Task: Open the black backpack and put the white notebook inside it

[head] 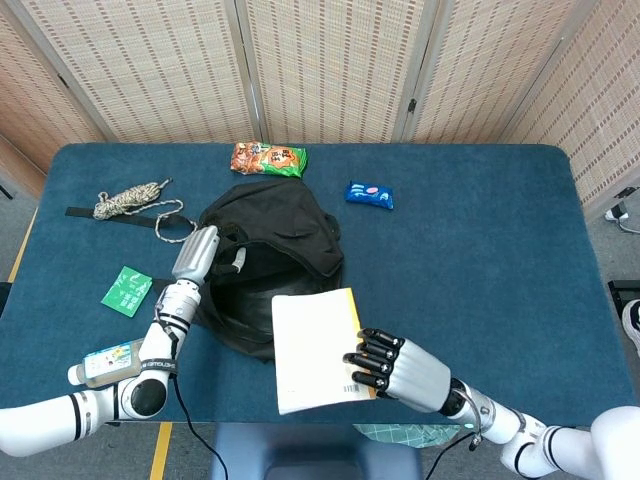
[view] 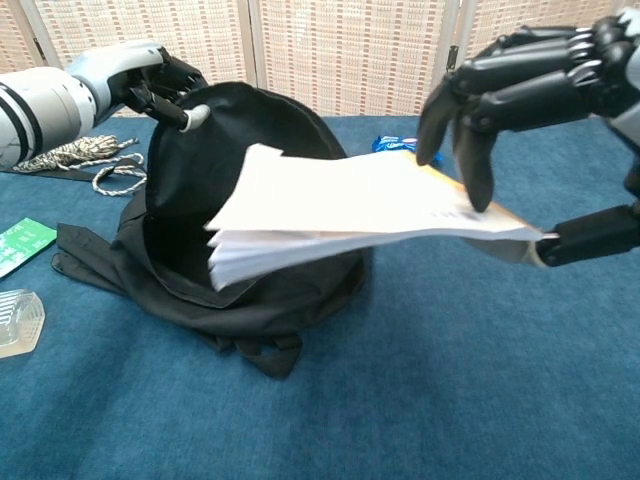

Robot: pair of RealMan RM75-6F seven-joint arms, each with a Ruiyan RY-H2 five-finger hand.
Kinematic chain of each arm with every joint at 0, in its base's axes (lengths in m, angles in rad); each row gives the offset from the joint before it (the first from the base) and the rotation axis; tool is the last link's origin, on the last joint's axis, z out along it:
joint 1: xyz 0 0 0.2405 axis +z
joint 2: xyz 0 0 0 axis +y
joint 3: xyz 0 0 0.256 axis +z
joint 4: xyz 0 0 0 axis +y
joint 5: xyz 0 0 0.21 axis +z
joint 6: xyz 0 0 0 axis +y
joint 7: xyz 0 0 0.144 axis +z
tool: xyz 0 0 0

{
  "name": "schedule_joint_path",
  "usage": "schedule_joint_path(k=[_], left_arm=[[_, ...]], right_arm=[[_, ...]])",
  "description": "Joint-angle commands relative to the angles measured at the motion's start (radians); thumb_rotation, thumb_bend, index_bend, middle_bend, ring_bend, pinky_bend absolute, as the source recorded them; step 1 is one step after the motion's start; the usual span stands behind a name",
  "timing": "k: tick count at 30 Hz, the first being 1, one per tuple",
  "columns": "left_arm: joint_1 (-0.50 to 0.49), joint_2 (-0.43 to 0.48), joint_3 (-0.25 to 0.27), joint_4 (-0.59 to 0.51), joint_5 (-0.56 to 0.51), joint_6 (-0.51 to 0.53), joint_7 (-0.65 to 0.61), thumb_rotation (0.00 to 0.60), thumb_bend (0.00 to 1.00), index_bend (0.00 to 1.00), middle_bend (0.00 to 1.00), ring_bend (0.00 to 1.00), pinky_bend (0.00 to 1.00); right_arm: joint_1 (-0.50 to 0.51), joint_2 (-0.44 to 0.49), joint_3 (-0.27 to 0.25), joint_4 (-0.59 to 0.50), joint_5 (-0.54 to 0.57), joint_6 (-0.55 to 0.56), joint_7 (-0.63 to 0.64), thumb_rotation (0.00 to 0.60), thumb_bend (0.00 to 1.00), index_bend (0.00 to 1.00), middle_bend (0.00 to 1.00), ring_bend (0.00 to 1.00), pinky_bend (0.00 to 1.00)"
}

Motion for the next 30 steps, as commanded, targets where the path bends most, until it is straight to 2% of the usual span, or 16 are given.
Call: schedule_joint_path(k=[1, 6, 12, 20, 30], left_arm=[[-0.001, 0.010, 0.001, -0.008, 0.000, 0.003, 0.001, 0.600, 0.72, 0.69, 0.42, 0.39, 0.05], [-0.001, 0.026, -0.008, -0.034, 0.005, 0.016, -0.014, 0.600, 0.72, 0.69, 0.42, 0.39, 0.05], [0.003, 0.041, -0.003, -0.074, 0.026, 0.033, -0.021, 0.600, 0.72, 0.69, 0.42, 0.39, 0.05], [0.002, 0.062, -0.001, -0.118, 0.043, 0.044, -0.030, 0.600, 0.72, 0.69, 0.42, 0.39, 0.05], [0.005, 0.095, 0.006, -0.165, 0.048, 0.050, -0.036, 0.600, 0.72, 0.69, 0.42, 0.39, 0.05]], right_arm=[[0.012, -0.012, 0.009, -0.021, -0.021, -0.015, -0.010, 0.600, 0.62, 0.77, 0.48, 0.49, 0.38], [0.034, -0.031, 0.029, -0.028, -0.010, -0.079, -0.008, 0.600, 0.63, 0.77, 0.48, 0.49, 0.39], [0.089, -0.094, 0.075, 0.040, 0.037, -0.185, 0.033, 0.600, 0.63, 0.77, 0.48, 0.51, 0.39], [0.188, -0.221, 0.143, 0.225, 0.090, -0.290, 0.090, 0.600, 0.63, 0.77, 0.48, 0.52, 0.39], [0.298, -0.369, 0.177, 0.496, 0.139, -0.382, 0.109, 0.600, 0.63, 0.77, 0.48, 0.53, 0.40]])
